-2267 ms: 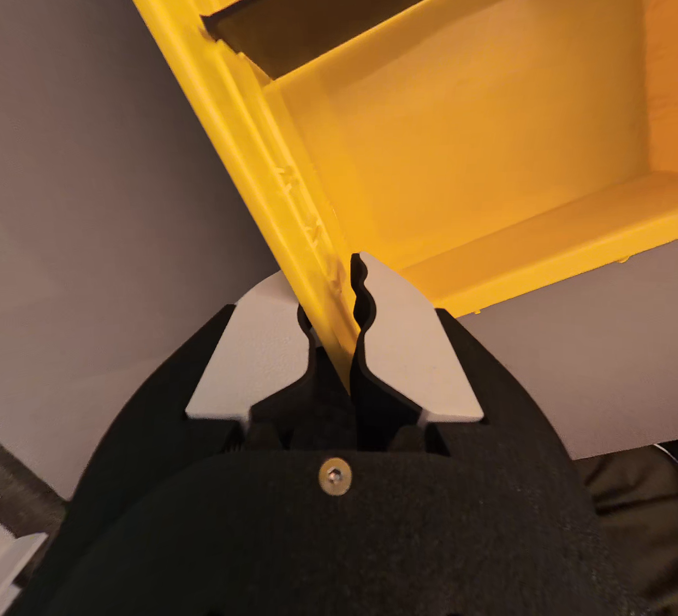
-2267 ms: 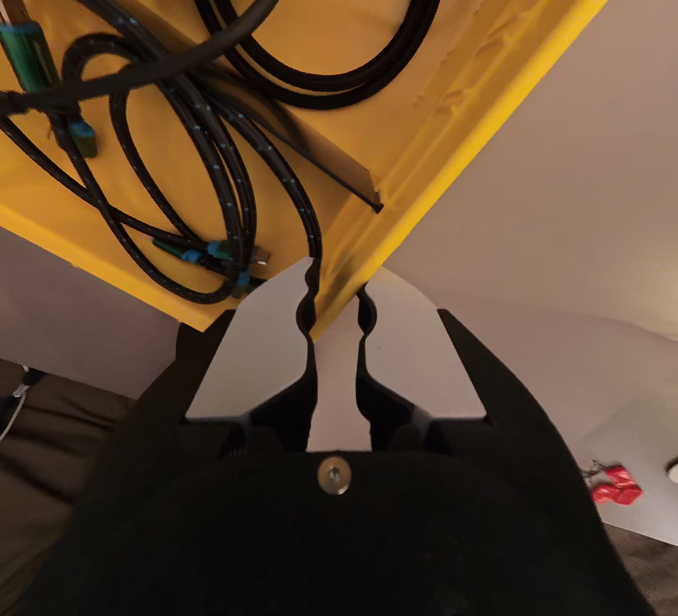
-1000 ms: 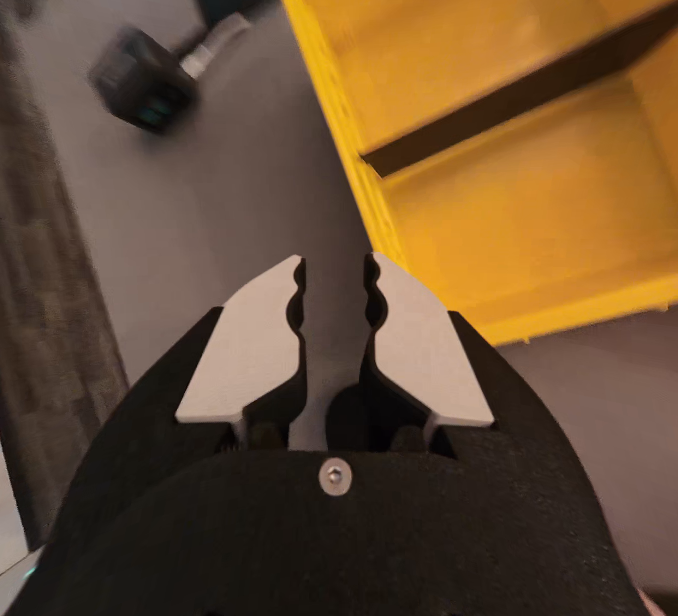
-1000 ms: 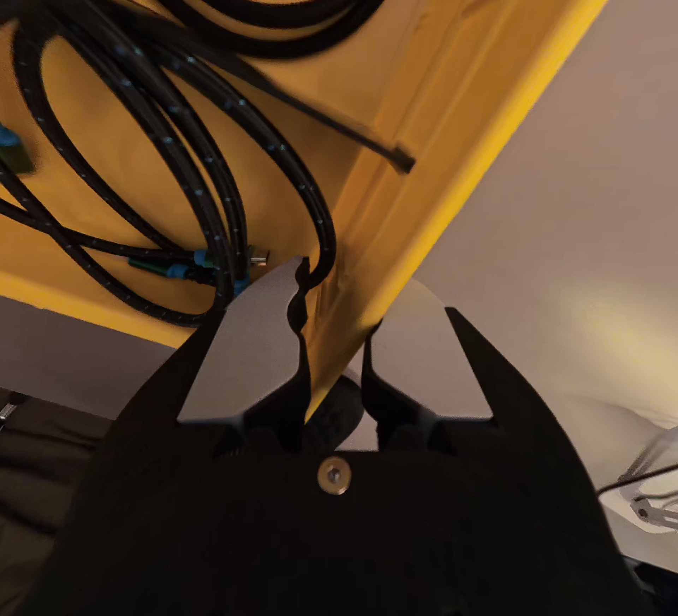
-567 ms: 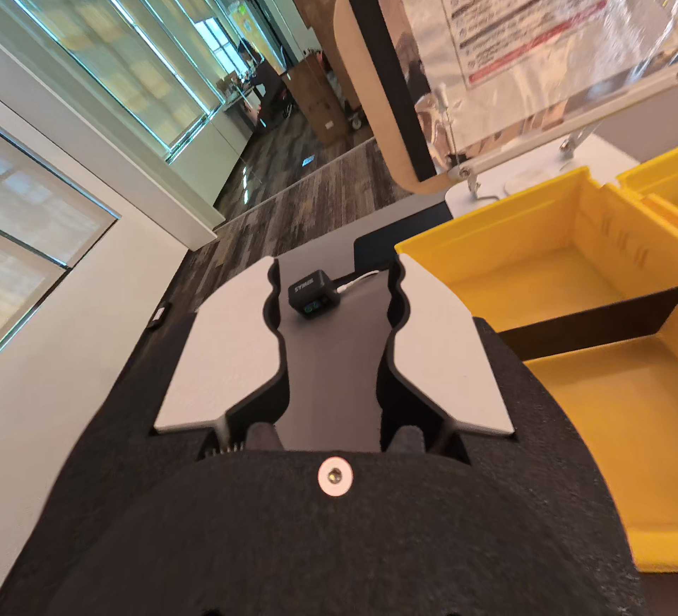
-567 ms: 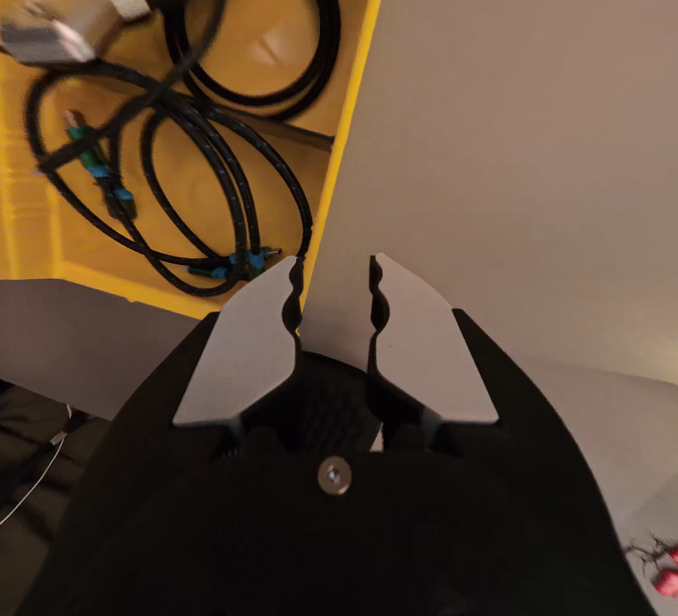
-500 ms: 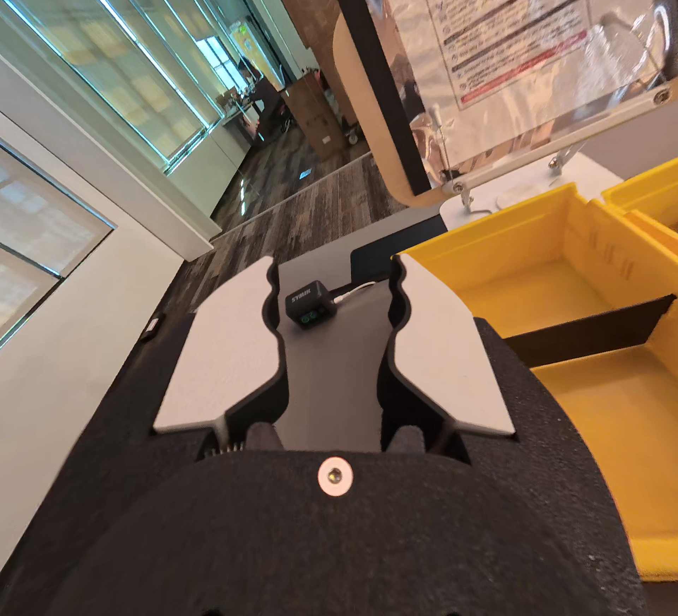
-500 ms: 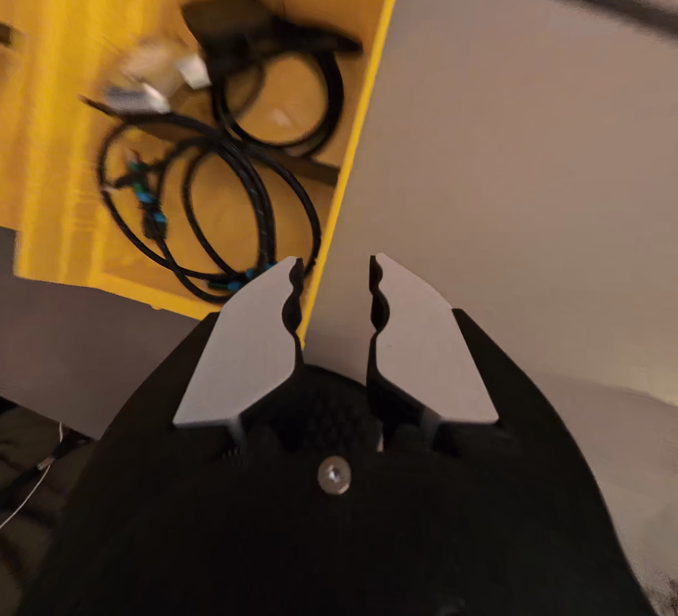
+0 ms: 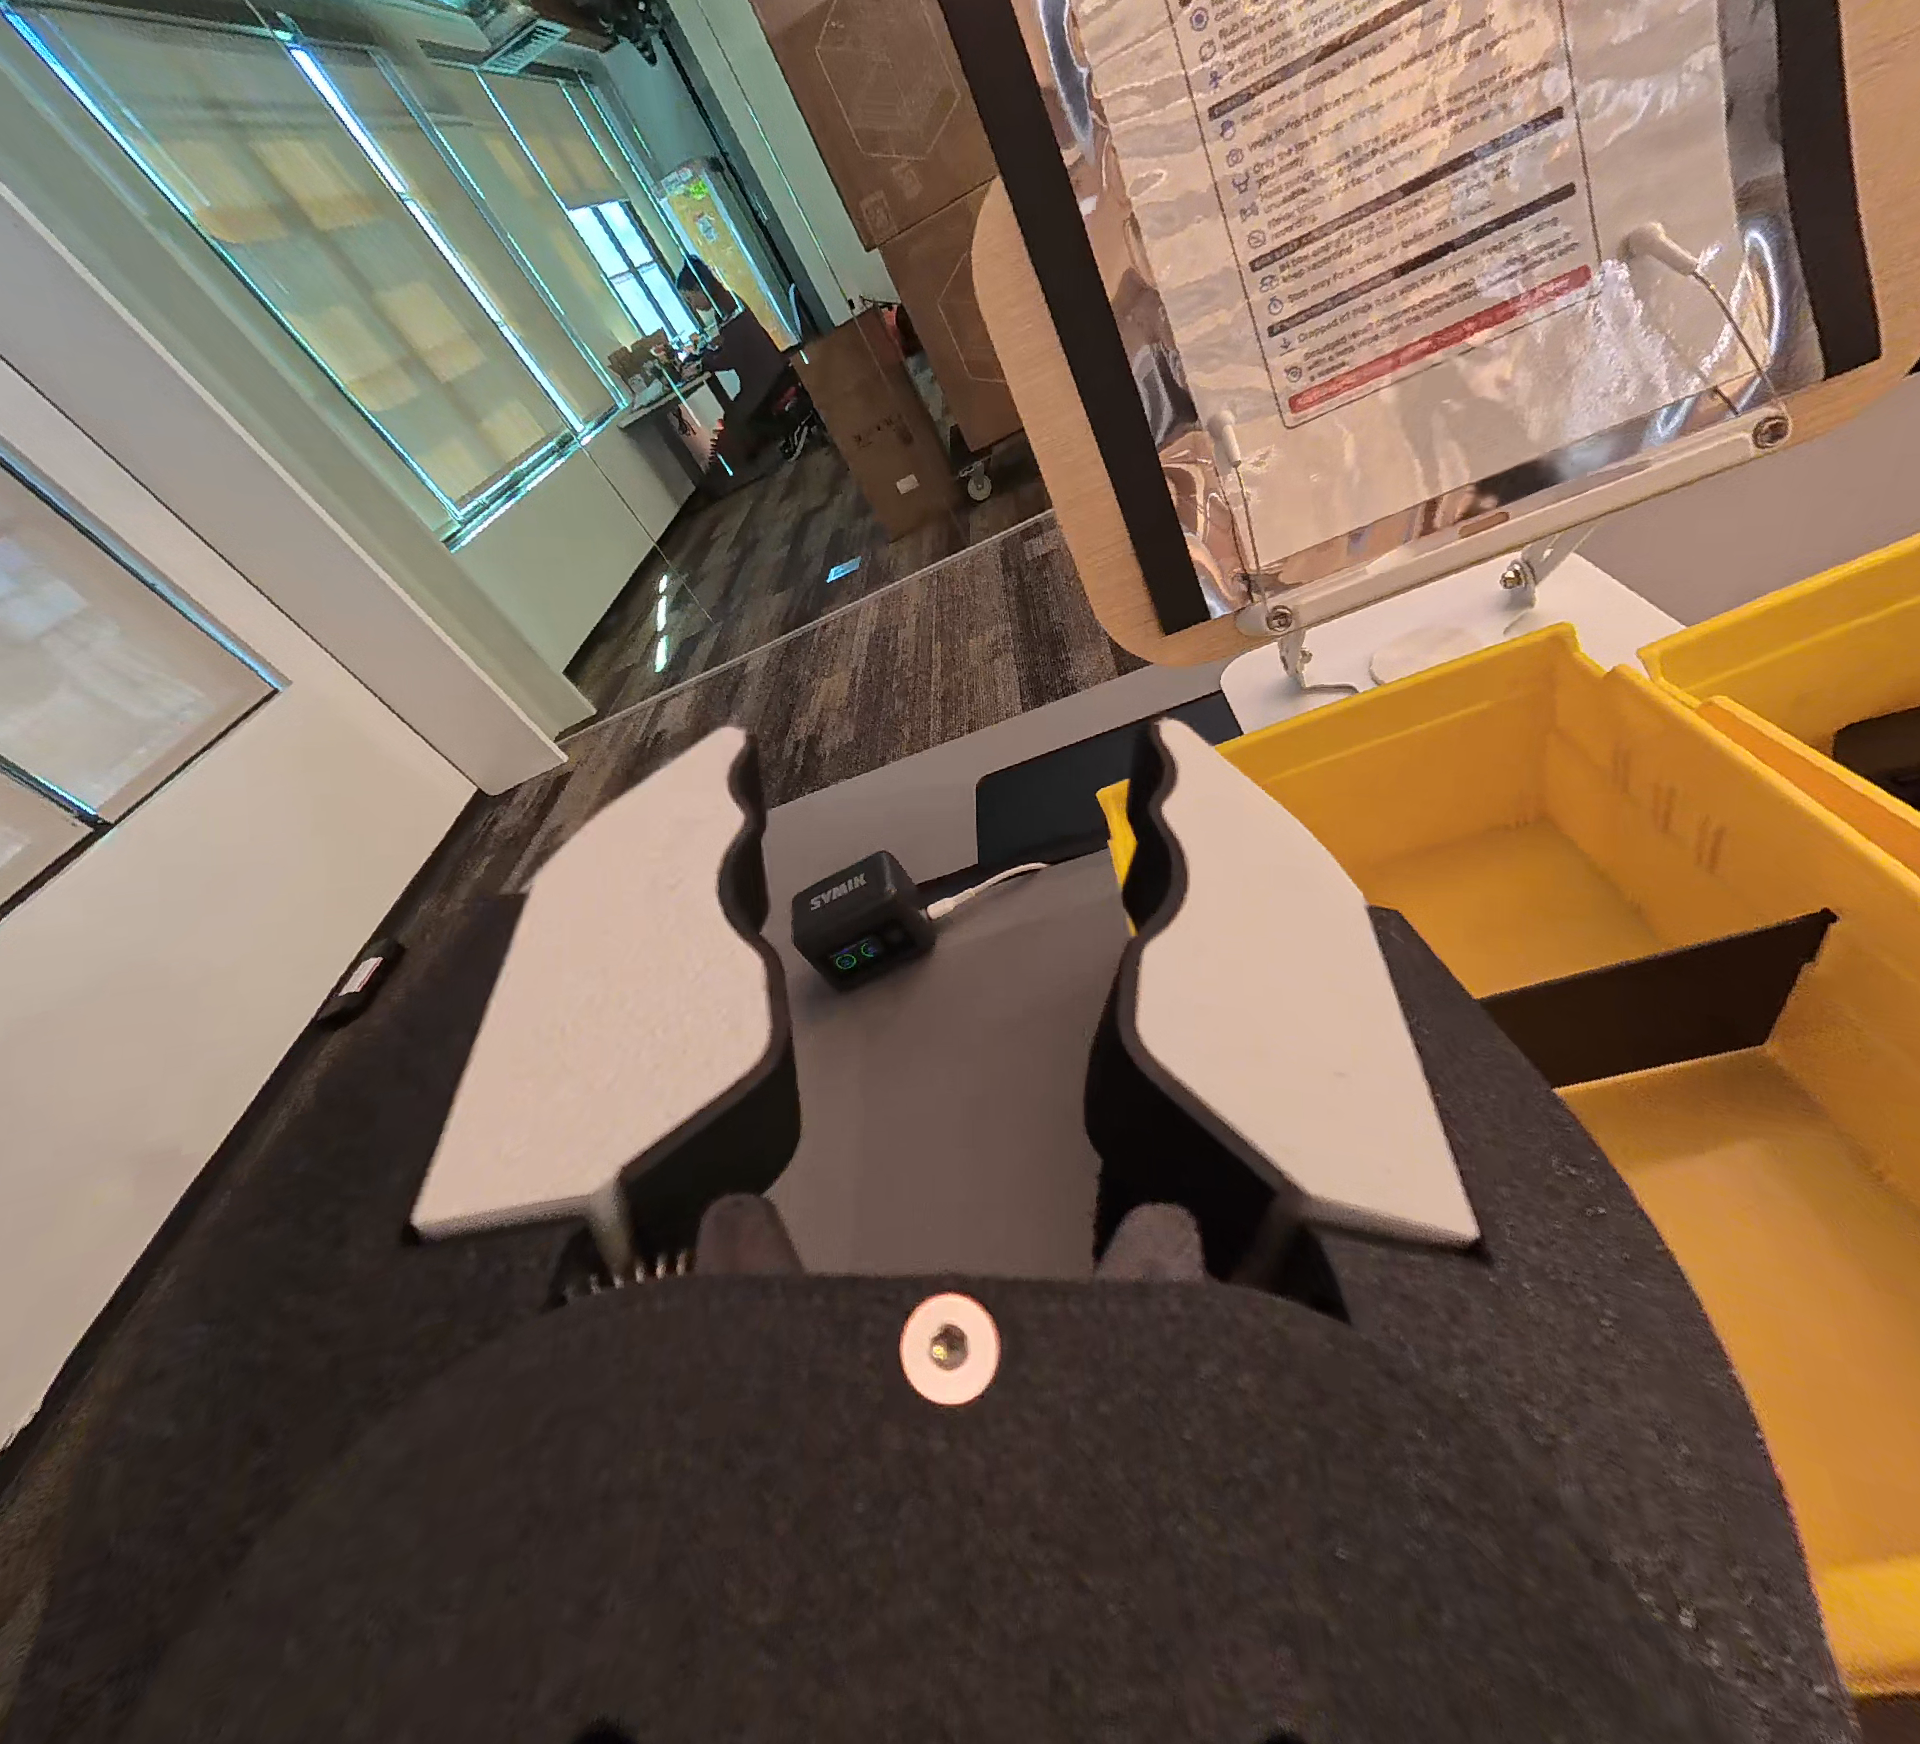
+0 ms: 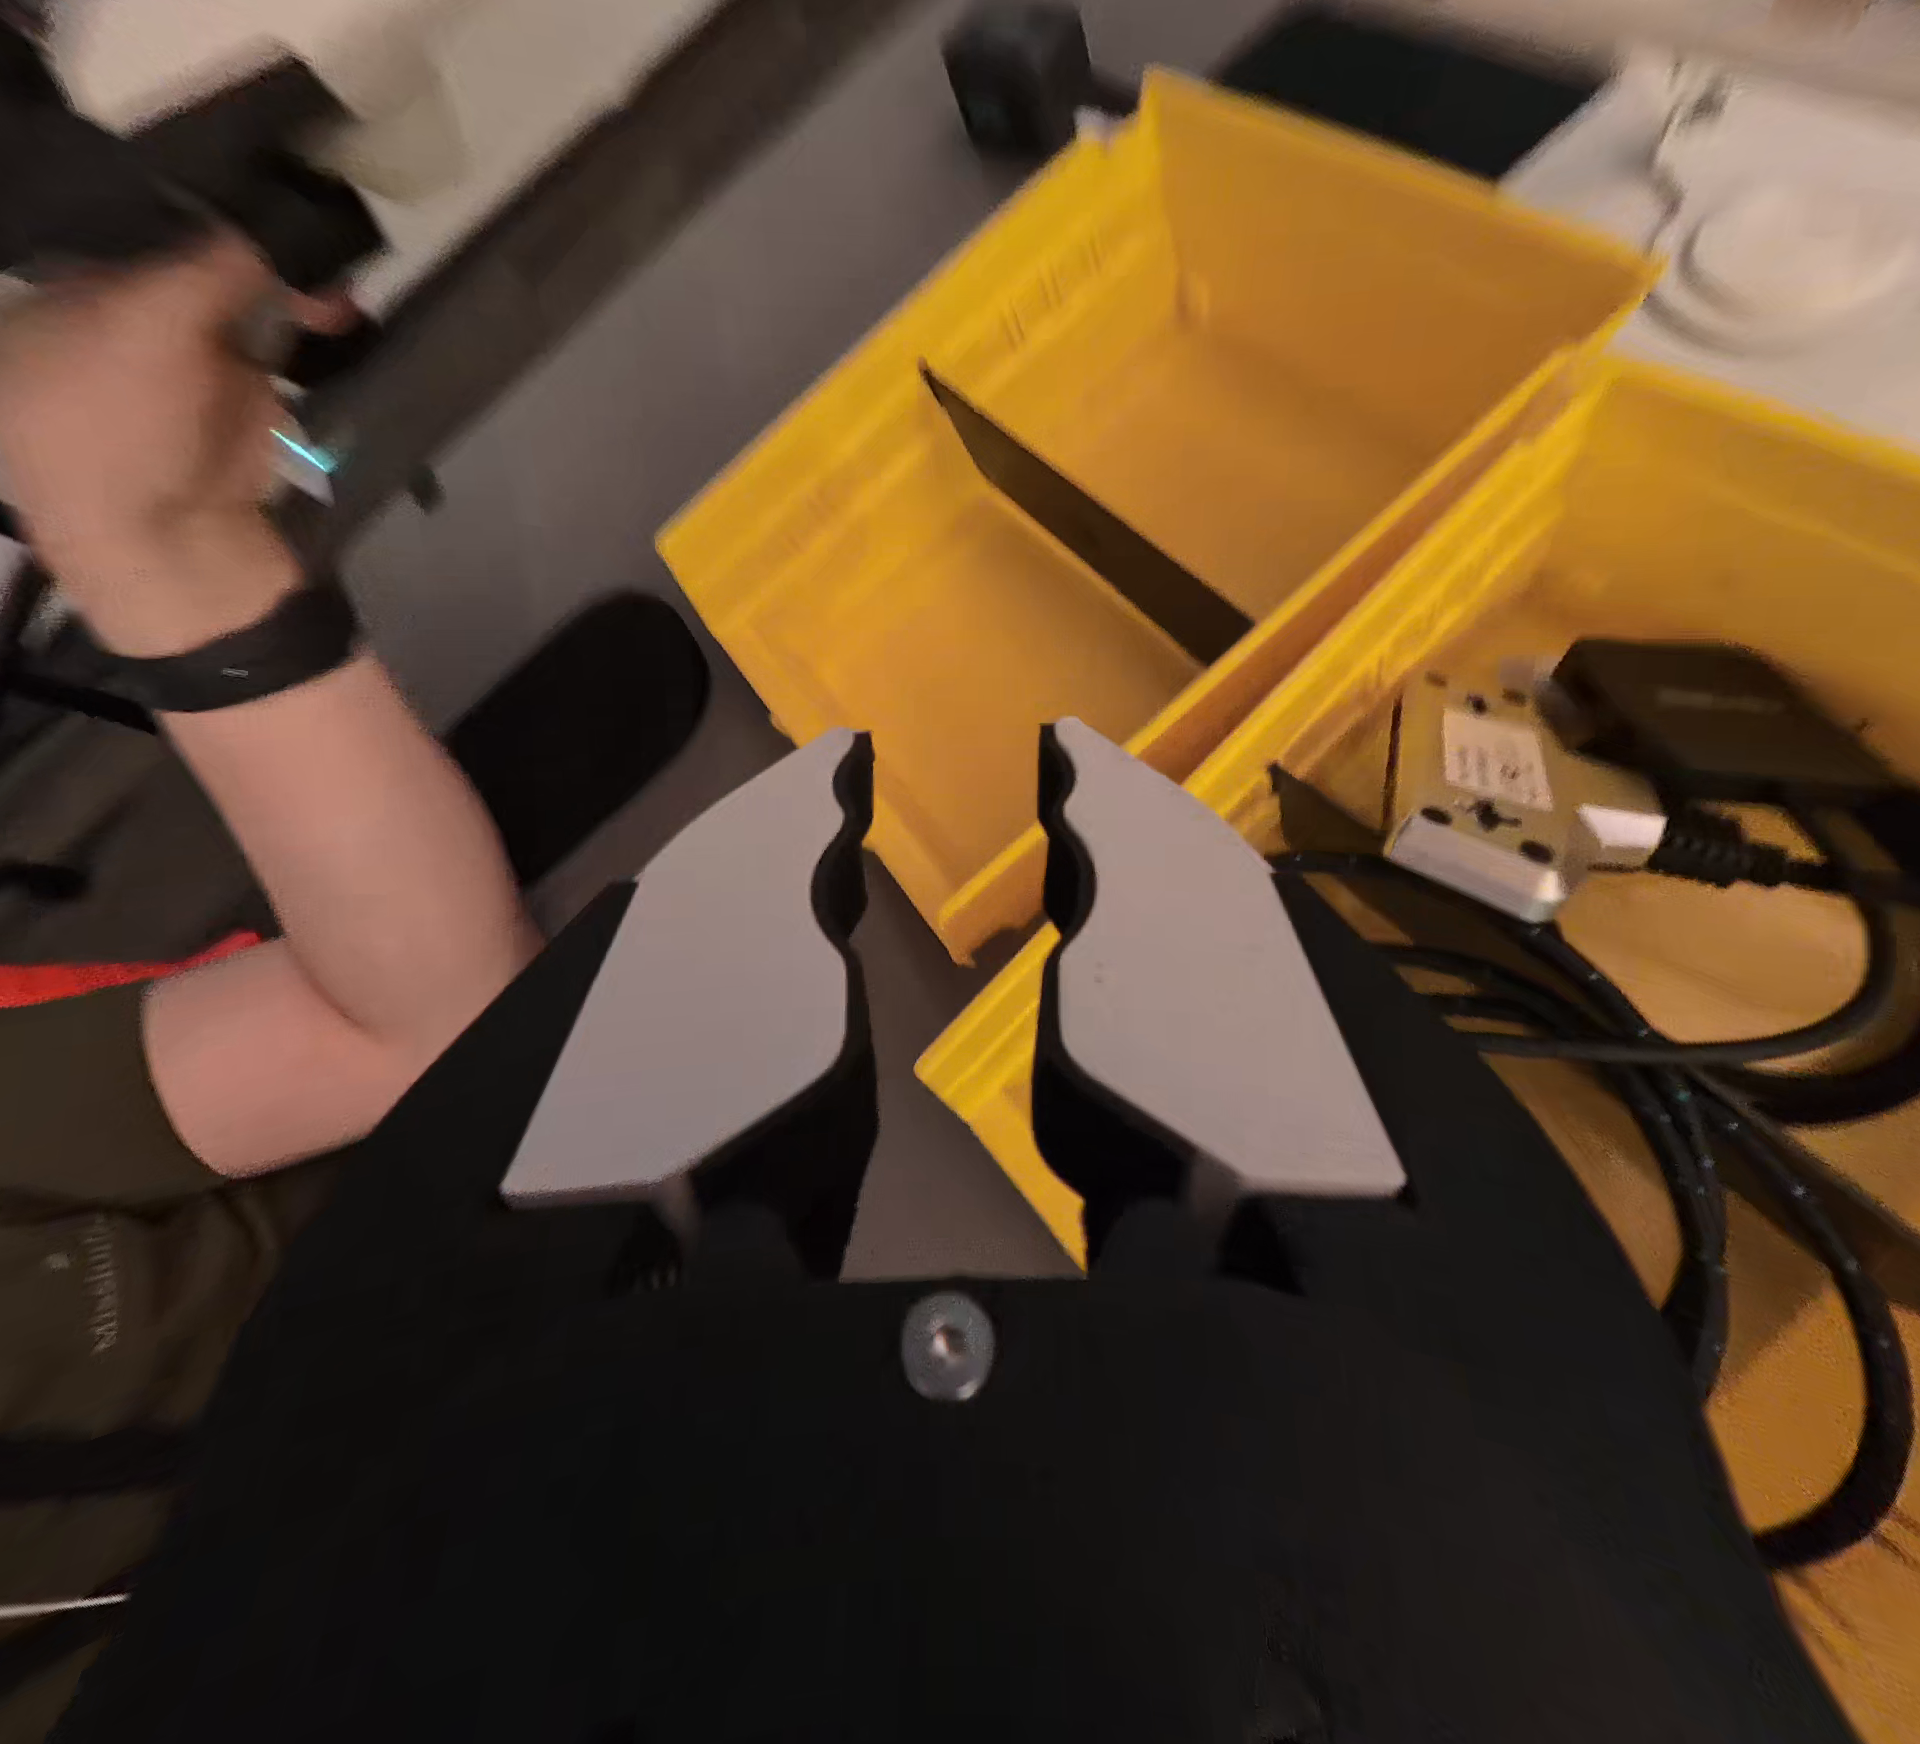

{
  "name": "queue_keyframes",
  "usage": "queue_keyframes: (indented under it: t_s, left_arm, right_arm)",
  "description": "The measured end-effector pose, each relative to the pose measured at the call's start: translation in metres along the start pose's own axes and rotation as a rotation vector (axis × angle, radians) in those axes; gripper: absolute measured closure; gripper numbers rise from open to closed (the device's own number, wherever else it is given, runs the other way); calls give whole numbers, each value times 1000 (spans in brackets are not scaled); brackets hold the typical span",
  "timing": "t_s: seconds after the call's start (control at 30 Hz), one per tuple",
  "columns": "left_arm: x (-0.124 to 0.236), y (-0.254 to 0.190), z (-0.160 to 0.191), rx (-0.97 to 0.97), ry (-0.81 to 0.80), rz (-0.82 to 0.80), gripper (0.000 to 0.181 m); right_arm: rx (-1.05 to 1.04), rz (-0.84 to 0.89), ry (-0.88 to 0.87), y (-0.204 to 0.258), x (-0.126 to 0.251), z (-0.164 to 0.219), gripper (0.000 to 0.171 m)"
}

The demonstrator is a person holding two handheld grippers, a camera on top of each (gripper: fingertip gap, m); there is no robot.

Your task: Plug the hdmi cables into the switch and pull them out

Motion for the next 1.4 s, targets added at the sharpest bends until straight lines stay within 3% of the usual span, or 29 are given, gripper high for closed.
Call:
queue_keyframes:
  t_s: [0.1,0.33,0.53,0.93,1.4]
  left_arm:
    - [0,-3,0,-7,13,13,115]
    - [0,0,2,18,14,63,114]
    - [6,2,-5,-14,-51,0,116]
    - [7,-34,-27,-132,-73,-23,118]
    - [4,-38,-20,-195,-48,30,119]
  right_arm:
    - [-54,109,186,3,-34,1,136]
    - [-286,192,325,-11,-65,-8,140]
    - [-231,363,488,-17,-89,3,139]
    - [-359,419,510,-22,-116,-2,139]
    - [-378,467,535,-29,-161,-6,138]
Point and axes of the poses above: each gripper's, where its closed fingertips meet, x back along the fingers, z out of its underside, y = z × x across the jaws, the point moved 10 cm from there along x, back along the fingers, and after that the axes turned 3 degrees about x, right-handed, at the moved point
